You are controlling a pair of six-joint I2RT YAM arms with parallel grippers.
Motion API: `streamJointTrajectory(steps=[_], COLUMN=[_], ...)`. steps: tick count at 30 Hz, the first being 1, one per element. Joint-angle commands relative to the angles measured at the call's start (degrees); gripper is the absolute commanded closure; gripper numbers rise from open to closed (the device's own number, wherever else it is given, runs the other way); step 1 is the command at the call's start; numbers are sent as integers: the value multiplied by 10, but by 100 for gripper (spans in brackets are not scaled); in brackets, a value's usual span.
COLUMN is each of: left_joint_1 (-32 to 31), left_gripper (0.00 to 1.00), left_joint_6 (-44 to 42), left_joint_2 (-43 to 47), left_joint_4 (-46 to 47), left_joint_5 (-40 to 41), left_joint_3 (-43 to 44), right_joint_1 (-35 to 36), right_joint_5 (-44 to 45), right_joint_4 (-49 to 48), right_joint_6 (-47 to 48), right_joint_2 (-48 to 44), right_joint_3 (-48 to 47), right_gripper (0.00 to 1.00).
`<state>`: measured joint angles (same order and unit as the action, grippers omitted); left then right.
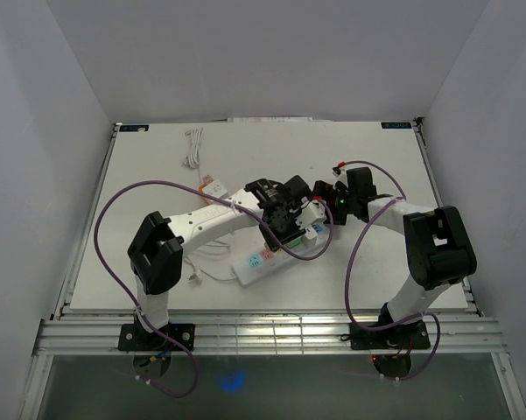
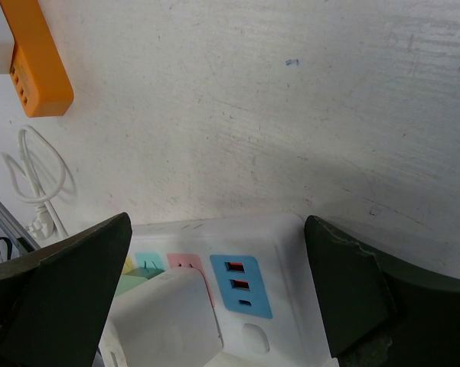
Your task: Insert the plug
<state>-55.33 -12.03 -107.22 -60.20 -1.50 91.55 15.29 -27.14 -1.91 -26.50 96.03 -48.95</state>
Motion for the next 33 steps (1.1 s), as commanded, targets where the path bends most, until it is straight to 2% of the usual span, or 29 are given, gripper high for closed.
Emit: streamJointTrajectory(steps=[1, 13, 33], left_joint_1=[-3, -3, 21], left_gripper=[100, 100, 100], left_joint_6=[-9, 30, 14], left_joint_2=[10, 7, -10], left_joint_4=[-16, -72, -49], left_joint_5=[-2, -13, -56], left_joint_3=[38, 35, 11], right_joint_1=[2, 2, 2], right_joint_5=[-8, -10, -11], right_joint_4=[-20, -9, -5], right_joint_6=[6, 11, 13], right_joint_2=[-22, -22, -37], right_joint_3=[3, -10, -4], right_gripper=[1, 1, 0])
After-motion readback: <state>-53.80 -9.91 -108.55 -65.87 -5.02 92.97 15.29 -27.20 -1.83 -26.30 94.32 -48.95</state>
